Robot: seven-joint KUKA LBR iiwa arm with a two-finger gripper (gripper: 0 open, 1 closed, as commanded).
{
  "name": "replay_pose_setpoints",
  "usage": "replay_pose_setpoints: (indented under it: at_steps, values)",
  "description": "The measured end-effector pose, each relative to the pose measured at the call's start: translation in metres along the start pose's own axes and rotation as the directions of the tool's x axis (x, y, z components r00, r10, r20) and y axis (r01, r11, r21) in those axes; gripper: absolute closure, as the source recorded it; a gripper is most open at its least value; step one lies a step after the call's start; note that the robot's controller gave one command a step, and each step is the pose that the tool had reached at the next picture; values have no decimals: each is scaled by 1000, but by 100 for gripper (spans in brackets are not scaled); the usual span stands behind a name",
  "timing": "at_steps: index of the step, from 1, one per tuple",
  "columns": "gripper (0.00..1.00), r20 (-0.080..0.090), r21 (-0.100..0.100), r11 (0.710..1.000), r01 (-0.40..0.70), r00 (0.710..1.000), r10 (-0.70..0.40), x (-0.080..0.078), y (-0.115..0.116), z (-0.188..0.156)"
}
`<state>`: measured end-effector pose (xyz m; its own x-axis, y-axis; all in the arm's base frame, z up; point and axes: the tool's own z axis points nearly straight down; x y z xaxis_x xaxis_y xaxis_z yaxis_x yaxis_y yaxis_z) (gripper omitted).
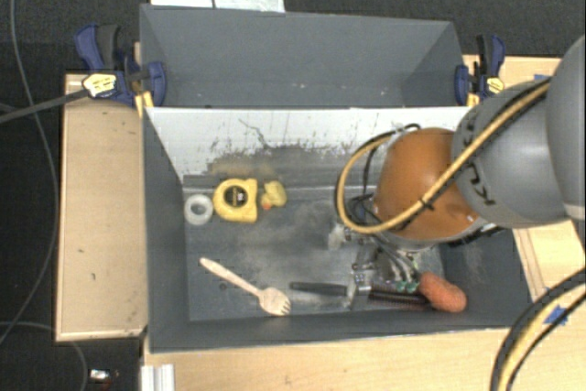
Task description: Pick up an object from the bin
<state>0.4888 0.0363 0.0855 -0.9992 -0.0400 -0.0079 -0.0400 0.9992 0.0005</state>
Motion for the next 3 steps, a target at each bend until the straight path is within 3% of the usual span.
replay_pose_setpoints:
  at_steps: [1,2,3]
  values:
    - [0,3,1,997,-77,997,77,-8,-38,5]
    - [0,0,1,991,-131,991,131,-5,-35,11]
    - [100,-2,2,986,-169,986,169,10,-28,8]
